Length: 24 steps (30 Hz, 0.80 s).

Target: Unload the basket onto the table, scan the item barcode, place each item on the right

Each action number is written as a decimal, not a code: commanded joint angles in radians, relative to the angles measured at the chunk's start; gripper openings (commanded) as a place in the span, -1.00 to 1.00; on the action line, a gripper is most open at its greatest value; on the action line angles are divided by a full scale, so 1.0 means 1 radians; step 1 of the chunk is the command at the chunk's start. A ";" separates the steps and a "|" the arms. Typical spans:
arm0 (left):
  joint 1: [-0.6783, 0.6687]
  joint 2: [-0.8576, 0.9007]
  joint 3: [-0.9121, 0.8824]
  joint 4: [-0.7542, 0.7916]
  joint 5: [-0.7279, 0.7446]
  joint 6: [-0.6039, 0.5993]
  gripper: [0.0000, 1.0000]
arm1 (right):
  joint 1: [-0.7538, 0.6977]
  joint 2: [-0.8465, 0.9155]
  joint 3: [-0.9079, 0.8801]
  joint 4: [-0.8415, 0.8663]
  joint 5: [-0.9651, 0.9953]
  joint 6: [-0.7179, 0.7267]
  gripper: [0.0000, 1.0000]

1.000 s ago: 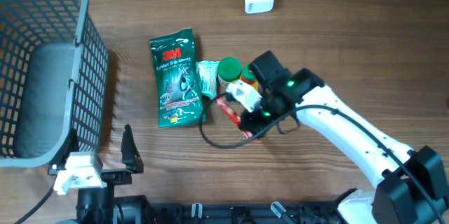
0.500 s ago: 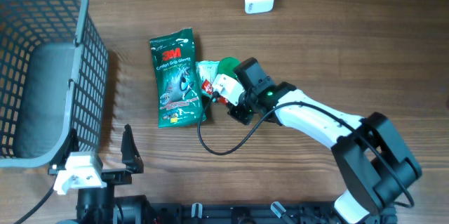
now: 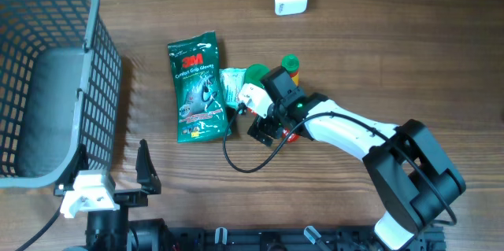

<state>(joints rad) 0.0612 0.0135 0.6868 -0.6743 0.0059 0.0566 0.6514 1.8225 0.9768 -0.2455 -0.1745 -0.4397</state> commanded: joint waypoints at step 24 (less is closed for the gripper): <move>0.009 -0.009 -0.003 0.003 -0.003 -0.013 1.00 | -0.120 -0.099 0.141 -0.459 -0.819 0.376 -0.91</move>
<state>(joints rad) 0.0612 0.0135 0.6868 -0.6743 0.0059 0.0566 0.5884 1.7878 1.0805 -0.6437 -0.5369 -0.1139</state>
